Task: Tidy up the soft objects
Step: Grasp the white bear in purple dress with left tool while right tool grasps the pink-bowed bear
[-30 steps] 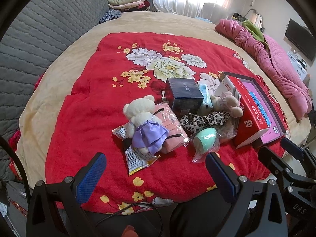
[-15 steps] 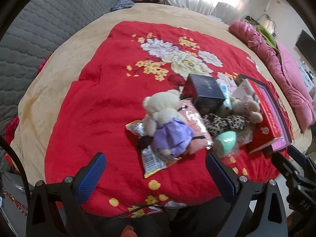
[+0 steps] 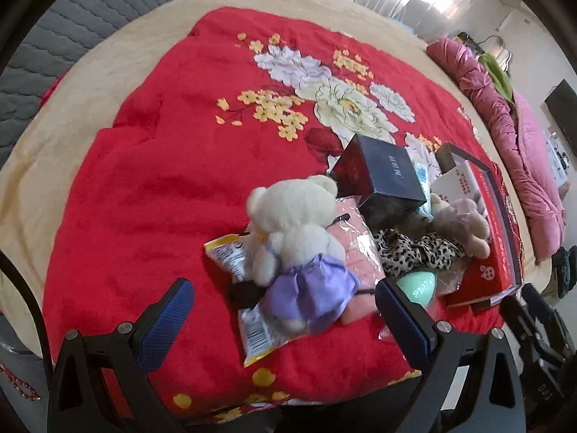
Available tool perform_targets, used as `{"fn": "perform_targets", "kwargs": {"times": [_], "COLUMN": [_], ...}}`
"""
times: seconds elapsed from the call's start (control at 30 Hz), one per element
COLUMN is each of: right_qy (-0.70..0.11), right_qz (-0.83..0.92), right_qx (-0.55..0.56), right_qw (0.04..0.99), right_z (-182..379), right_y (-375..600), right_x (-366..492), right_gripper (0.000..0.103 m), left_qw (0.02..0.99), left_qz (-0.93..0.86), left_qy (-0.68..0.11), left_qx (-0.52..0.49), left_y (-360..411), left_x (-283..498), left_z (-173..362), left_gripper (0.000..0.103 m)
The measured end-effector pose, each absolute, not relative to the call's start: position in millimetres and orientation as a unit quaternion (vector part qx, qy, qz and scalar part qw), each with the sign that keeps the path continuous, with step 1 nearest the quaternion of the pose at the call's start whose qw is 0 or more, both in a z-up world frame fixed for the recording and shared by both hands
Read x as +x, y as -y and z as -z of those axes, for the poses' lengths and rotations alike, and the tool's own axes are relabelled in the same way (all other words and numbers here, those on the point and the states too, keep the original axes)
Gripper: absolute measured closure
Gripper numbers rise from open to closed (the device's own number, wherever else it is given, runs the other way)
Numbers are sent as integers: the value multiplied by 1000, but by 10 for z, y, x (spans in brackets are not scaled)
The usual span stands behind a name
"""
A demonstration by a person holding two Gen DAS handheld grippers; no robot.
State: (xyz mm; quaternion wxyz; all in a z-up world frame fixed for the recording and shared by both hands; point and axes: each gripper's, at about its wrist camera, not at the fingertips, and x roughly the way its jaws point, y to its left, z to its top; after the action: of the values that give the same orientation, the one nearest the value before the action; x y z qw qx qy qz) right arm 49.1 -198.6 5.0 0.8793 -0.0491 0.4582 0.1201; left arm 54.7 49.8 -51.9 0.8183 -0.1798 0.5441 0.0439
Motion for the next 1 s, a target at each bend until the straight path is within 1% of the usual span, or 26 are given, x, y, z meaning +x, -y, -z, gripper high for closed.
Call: {"fn": "perform_targets", "kwargs": {"times": [0.07, 0.27, 0.3, 0.37, 0.43, 0.5, 0.57, 0.6, 0.67, 0.73, 0.8, 0.87, 0.9, 0.93, 1.0], "right_qy": [-451, -442, -443, -443, -444, -443, -458, -463, -475, -475, -483, -490, -493, -496, -494], "right_qz": [-114, -115, -115, -120, -115, -114, -117, -118, -112, -110, -106, -105, -111, -116, -117], "right_qx": [-66, -97, -108, -133, -171, -198, -226, -230, -254, -272, -286, -292, -284, -277, -275], "right_qw": [883, 884, 882, 878, 872, 867, 852, 848, 835, 830, 821, 815, 815, 815, 817], "right_z": [-64, -41, -27, 11, 81, 150, 263, 292, 398, 455, 526, 593, 614, 626, 617], "right_y": [1990, 1931, 1895, 1792, 1670, 1582, 1475, 1451, 1370, 1306, 1269, 1251, 1254, 1260, 1263], "right_x": [579, 850, 897, 988, 1067, 1125, 1223, 1253, 1328, 1360, 1388, 1426, 1440, 1456, 1453], "right_gripper": [13, 13, 13, 13, 14, 20, 40, 44, 50, 50, 54, 65, 68, 74, 74], "left_qw": [814, 810, 808, 803, 801, 797, 793, 790, 789, 789, 786, 785, 784, 784, 783], "left_qz": [-44, -46, -43, -41, -42, -40, -37, -33, -34, -32, -32, -32, -31, -30, -31], "left_qy": [-550, -555, -557, -559, -559, -565, -569, -571, -572, -572, -575, -575, -576, -578, -580], "left_qx": [-181, -182, -187, -199, -207, -209, -216, -220, -223, -224, -227, -228, -228, -227, -223], "left_y": [-489, -492, -508, -545, -580, -597, -604, -613, -618, -626, -636, -638, -640, -638, -642], "left_x": [615, 754, 769, 794, 807, 823, 830, 838, 852, 868, 887, 894, 899, 904, 925], "left_z": [556, 635, 650, 683, 714, 755, 788, 805, 816, 823, 840, 841, 839, 838, 833], "left_gripper": [9, 11, 13, 14, 18, 21, 22, 22, 22, 22, 22, 23, 25, 26, 36]}}
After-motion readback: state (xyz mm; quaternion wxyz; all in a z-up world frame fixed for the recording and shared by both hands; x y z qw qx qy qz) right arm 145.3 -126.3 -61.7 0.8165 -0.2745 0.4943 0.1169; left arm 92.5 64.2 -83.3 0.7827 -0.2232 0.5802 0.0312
